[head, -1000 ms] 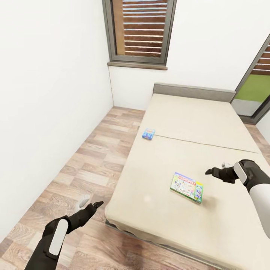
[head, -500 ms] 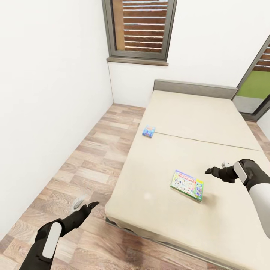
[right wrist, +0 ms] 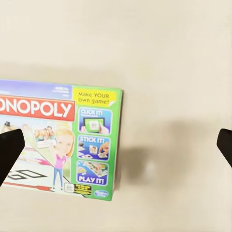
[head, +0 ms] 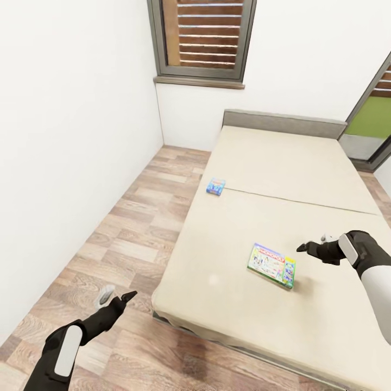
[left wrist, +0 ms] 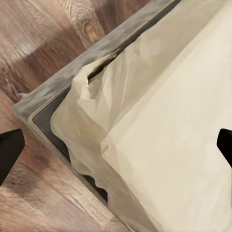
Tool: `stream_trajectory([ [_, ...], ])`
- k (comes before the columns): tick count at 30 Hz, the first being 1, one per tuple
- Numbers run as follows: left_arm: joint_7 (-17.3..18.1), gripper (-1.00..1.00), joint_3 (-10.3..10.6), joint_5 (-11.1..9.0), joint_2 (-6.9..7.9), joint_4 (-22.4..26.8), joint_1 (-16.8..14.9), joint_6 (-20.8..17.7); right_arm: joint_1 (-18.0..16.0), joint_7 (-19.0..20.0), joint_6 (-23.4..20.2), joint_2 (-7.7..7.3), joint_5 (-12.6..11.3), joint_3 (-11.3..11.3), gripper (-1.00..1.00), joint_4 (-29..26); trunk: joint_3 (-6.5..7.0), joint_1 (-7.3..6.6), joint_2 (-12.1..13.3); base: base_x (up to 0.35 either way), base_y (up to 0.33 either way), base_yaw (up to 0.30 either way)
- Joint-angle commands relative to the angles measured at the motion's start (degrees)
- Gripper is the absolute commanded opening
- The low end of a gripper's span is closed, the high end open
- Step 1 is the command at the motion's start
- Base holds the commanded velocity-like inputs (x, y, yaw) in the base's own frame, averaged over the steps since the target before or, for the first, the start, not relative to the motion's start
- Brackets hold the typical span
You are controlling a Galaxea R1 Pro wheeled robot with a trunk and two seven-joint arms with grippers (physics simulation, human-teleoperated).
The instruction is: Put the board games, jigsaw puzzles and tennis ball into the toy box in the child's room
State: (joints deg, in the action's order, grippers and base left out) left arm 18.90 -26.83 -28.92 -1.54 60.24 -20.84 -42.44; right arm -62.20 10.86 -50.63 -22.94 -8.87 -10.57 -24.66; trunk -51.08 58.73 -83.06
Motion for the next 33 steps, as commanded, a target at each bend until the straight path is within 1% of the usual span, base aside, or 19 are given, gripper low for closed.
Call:
stream_trajectory([
  [1,0.18,1.0,-0.33,-0.05,-0.06,0.02,-0.04,-0.45,-0.03,0.12,-0.26,0.01,0.0,-0.23,1.0,-0.04,-0.14,0.0,-0.02,0.0,0.0,0.0],
  [17,0.05,1.0,-0.63,-0.01,-0.18,-0.05,0.0,-0.45,-0.03,0.14,-0.26,0.0,-0.01,-0.24,1.0,-0.04,-1.64,0.0,-0.02,0.0,0.0,0.0],
  [33,0.14,1.0,-0.5,0.0,-0.21,-0.1,0.01,-0.45,-0.03,0.22,-0.26,0.0,0.0,-0.24,1.0,-0.04,-3.14,0.0,-0.02,0.0,0.0,0.0],
])
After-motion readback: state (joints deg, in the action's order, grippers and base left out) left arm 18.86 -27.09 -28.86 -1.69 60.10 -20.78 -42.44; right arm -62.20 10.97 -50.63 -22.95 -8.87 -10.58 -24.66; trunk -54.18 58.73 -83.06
